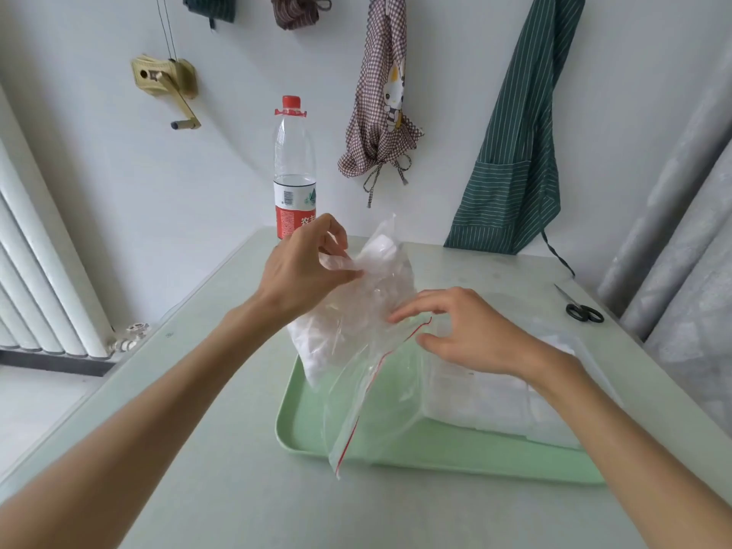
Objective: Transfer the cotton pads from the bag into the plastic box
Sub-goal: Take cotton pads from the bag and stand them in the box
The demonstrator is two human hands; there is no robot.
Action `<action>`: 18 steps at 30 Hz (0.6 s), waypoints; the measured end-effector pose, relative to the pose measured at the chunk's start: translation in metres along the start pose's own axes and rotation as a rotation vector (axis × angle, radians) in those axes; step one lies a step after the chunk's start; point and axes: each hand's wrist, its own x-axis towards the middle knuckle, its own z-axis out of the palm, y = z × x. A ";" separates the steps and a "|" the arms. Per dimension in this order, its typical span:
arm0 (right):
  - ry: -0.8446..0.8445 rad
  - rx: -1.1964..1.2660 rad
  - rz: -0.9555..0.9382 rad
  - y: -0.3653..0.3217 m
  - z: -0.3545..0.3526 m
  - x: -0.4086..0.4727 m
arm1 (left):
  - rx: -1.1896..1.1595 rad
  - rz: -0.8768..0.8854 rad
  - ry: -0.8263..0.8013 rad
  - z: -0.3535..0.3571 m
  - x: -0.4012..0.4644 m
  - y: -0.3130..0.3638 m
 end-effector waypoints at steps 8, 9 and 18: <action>0.369 0.201 0.270 -0.001 -0.006 0.038 | 0.115 0.109 -0.182 0.004 0.000 0.003; 0.342 0.203 0.275 -0.002 -0.003 0.045 | 0.121 0.091 -0.221 0.003 0.001 0.001; 0.463 0.308 0.206 -0.015 -0.017 0.059 | 0.156 0.013 -0.246 -0.010 0.002 0.002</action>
